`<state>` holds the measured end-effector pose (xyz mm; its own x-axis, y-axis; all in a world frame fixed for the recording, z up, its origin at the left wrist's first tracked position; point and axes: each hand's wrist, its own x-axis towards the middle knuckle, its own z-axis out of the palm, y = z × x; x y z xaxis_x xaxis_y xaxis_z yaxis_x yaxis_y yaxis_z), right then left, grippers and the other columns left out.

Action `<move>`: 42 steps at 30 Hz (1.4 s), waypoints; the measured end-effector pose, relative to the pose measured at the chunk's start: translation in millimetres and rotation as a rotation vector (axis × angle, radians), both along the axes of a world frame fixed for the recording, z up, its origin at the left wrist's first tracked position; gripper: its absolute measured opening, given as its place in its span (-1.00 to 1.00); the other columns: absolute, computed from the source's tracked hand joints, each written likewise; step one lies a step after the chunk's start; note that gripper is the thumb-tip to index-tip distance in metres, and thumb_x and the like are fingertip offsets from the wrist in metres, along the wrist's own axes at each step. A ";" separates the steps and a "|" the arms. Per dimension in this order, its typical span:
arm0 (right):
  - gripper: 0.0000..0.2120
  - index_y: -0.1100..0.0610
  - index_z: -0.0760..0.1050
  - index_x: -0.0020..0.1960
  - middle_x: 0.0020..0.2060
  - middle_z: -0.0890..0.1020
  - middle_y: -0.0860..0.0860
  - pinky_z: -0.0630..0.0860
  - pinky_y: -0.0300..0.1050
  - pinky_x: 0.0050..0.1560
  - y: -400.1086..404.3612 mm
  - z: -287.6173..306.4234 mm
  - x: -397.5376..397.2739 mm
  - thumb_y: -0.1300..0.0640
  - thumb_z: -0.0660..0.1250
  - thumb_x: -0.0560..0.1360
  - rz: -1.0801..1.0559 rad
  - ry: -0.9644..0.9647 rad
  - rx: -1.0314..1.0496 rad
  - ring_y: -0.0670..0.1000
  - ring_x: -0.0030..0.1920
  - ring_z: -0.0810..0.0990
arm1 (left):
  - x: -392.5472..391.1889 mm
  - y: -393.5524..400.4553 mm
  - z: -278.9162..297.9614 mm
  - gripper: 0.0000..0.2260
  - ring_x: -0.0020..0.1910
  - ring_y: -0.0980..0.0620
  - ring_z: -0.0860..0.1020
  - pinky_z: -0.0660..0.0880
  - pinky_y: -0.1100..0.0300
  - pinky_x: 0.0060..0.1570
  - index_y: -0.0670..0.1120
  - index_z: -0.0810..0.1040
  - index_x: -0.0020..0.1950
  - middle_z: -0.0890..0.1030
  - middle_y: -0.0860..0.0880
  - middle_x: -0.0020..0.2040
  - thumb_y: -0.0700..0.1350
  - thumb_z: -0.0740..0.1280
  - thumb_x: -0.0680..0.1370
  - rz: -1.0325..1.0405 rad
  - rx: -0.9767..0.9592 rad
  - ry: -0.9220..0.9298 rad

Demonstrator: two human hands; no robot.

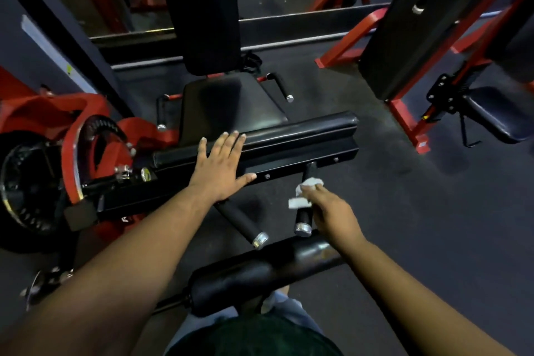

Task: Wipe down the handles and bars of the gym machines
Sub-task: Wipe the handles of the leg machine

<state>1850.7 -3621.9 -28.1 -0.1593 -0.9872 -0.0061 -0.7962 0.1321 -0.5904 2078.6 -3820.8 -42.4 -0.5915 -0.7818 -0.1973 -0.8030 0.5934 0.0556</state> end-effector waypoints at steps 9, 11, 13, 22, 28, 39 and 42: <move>-0.61 0.09 0.44 0.48 0.52 0.40 0.00 0.23 -0.04 0.55 -25.4 -28.1 -49.4 0.20 0.27 0.66 0.287 -0.022 -0.012 -0.03 0.59 0.20 | -11.1 -5.9 5.3 -0.11 0.64 -0.03 -0.29 -0.28 -0.34 0.53 0.04 -0.34 0.65 -0.31 0.04 0.67 0.48 0.02 0.57 0.051 0.130 -0.065; -0.62 0.13 0.45 0.47 0.48 0.46 0.02 0.32 0.02 0.50 -38.5 -31.0 -44.7 0.19 0.27 0.66 0.185 -0.055 -0.011 -0.03 0.57 0.23 | -13.2 -5.3 8.2 -0.11 0.64 -0.03 -0.30 -0.29 -0.34 0.53 0.04 -0.35 0.65 -0.32 0.03 0.67 0.47 0.03 0.57 0.057 0.149 -0.081; -0.64 0.17 0.50 0.41 0.40 0.54 0.06 0.36 0.02 0.46 -33.2 -28.7 -31.5 0.22 0.29 0.63 0.132 -0.086 -0.029 -0.03 0.53 0.30 | -14.0 -3.6 10.8 -0.11 0.64 -0.04 -0.31 -0.30 -0.35 0.53 0.03 -0.36 0.65 -0.33 0.02 0.66 0.46 0.04 0.58 0.061 0.159 -0.093; -0.61 0.14 0.45 0.49 0.53 0.39 0.05 0.21 0.05 0.57 -15.4 -24.8 -33.6 0.10 0.18 0.69 0.274 -0.066 -0.031 0.05 0.60 0.19 | -14.5 -3.9 11.7 -0.11 0.62 -0.04 -0.36 -0.31 -0.36 0.52 0.04 -0.41 0.62 -0.38 0.02 0.65 0.47 0.01 0.58 0.062 0.194 -0.127; -0.62 0.12 0.48 0.46 0.52 0.38 0.11 0.34 0.01 0.50 -32.5 -25.2 -5.6 0.25 0.25 0.66 -0.170 -0.133 -0.001 0.07 0.55 0.30 | -14.2 -3.5 11.8 -0.11 0.62 -0.05 -0.37 -0.34 -0.36 0.51 0.04 -0.43 0.62 -0.40 0.02 0.64 0.47 0.00 0.58 0.060 0.200 -0.129; -0.56 0.14 0.45 0.49 0.43 0.51 0.12 0.36 -0.22 0.42 -34.6 -19.0 22.4 0.32 0.20 0.63 -0.561 -0.323 0.030 0.09 0.41 0.50 | -14.9 -5.0 11.3 -0.11 0.61 -0.05 -0.39 -0.36 -0.36 0.49 0.04 -0.43 0.62 -0.42 0.03 0.63 0.46 0.01 0.58 0.065 0.236 -0.120; -0.57 0.13 0.52 0.43 0.32 0.61 0.07 0.36 -0.57 0.13 -30.3 -16.6 25.4 0.34 0.18 0.61 -0.626 -0.363 0.002 0.06 0.28 0.59 | -15.9 -4.1 11.9 -0.11 0.61 -0.05 -0.40 -0.37 -0.36 0.49 0.04 -0.43 0.62 -0.43 0.03 0.63 0.46 0.02 0.58 0.066 0.245 -0.129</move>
<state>1876.1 -3652.3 -44.7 -0.6821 -0.7118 -0.1676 -0.3246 0.5001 -0.8029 2062.7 -3824.9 -30.5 -0.4988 -0.7376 -0.4551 -0.8491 0.5212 0.0859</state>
